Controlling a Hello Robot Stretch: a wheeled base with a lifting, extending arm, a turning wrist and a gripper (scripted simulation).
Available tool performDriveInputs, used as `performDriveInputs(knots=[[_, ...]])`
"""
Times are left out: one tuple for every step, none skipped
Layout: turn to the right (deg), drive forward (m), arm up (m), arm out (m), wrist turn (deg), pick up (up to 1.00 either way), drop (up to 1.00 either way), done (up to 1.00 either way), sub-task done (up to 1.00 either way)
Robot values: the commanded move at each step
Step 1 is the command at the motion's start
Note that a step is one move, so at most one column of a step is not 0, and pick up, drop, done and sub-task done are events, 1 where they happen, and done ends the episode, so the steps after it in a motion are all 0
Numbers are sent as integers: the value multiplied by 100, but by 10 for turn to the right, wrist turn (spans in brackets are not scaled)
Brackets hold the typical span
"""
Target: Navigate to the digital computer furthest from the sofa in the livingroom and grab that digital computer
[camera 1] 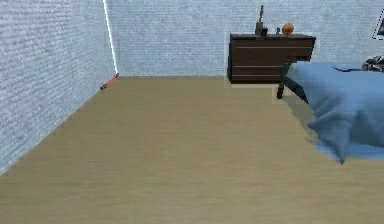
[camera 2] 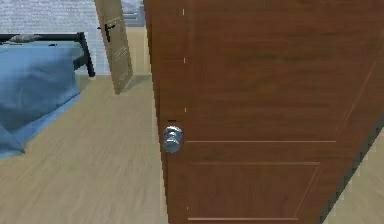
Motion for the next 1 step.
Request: performDriveInputs(knots=[[0, 20, 0, 0, 0, 0, 0, 0, 0]])
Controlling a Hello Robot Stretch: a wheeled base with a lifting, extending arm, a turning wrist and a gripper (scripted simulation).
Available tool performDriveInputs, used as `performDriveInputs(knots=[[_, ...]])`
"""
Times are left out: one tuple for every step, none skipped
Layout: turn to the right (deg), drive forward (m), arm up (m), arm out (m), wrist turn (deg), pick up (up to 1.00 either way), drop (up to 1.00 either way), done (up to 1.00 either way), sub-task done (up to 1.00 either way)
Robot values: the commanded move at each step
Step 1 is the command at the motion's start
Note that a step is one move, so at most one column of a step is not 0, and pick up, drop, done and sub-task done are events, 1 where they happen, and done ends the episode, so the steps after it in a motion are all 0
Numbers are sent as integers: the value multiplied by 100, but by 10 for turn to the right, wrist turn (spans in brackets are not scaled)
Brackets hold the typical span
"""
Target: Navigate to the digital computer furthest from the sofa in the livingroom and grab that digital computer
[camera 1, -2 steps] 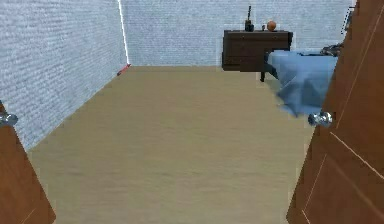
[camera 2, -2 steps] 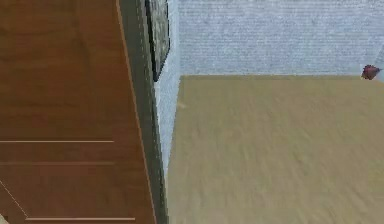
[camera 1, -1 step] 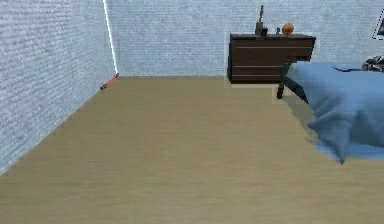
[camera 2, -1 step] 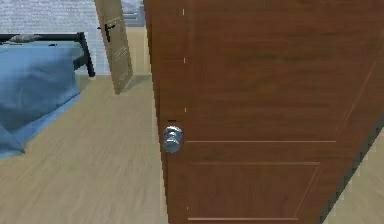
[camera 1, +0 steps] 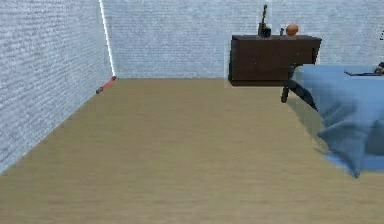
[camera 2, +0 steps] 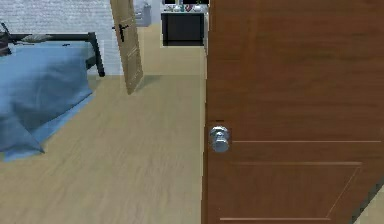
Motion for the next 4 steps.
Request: performDriveInputs(knots=[[360, 0, 0, 0, 0, 0, 0, 0, 0], [0, 95, 0, 0, 0, 0, 0, 0, 0], [450, 0, 0, 0, 0, 0, 0, 0, 0], [90, 0, 0, 0, 0, 0, 0, 0, 0]])
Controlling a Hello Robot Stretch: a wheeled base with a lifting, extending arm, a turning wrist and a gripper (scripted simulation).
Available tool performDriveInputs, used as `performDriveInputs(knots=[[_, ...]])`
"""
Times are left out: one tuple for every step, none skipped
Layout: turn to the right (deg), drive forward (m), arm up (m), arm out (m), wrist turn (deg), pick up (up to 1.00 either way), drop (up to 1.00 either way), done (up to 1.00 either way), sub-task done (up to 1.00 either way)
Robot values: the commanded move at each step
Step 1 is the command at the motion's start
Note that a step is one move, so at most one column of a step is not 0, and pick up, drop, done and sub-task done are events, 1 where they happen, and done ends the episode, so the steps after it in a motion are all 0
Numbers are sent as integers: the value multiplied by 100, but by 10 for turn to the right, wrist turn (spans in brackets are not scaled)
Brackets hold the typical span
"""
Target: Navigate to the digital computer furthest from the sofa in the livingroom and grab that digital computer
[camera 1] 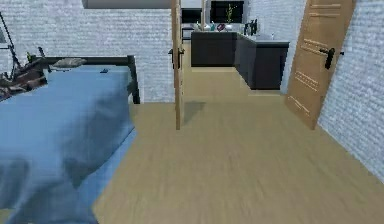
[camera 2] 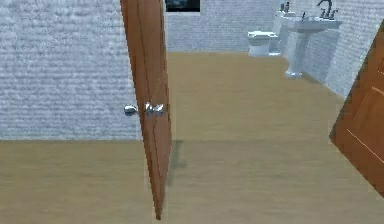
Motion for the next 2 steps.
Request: performDriveInputs(knots=[[0, 45, 0, 0, 0, 0, 0, 0, 0], [180, 0, 0, 0, 0, 0, 0, 0, 0]])
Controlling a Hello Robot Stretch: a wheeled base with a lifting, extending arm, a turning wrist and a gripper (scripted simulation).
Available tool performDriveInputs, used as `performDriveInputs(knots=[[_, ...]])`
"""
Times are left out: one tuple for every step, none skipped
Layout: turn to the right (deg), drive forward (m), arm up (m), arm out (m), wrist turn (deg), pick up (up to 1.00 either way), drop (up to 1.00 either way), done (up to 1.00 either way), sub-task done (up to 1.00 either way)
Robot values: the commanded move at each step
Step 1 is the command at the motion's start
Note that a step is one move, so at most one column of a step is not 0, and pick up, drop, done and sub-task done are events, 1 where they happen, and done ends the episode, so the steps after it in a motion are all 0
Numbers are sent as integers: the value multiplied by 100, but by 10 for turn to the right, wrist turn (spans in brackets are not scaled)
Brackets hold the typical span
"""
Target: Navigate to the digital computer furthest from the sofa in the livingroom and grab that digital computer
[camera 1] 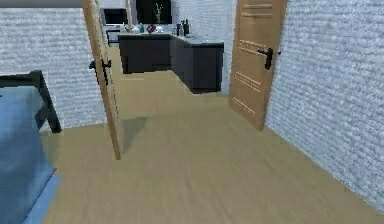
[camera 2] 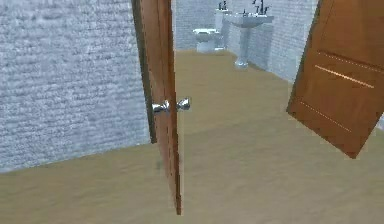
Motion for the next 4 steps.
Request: performDriveInputs(knots=[[0, 100, 0, 0, 0, 0, 0, 0, 0], [0, 70, 0, 0, 0, 0, 0, 0, 0], [-150, 0, 0, 0, 0, 0, 0, 0, 0], [0, 70, 0, 0, 0, 0, 0, 0, 0]])
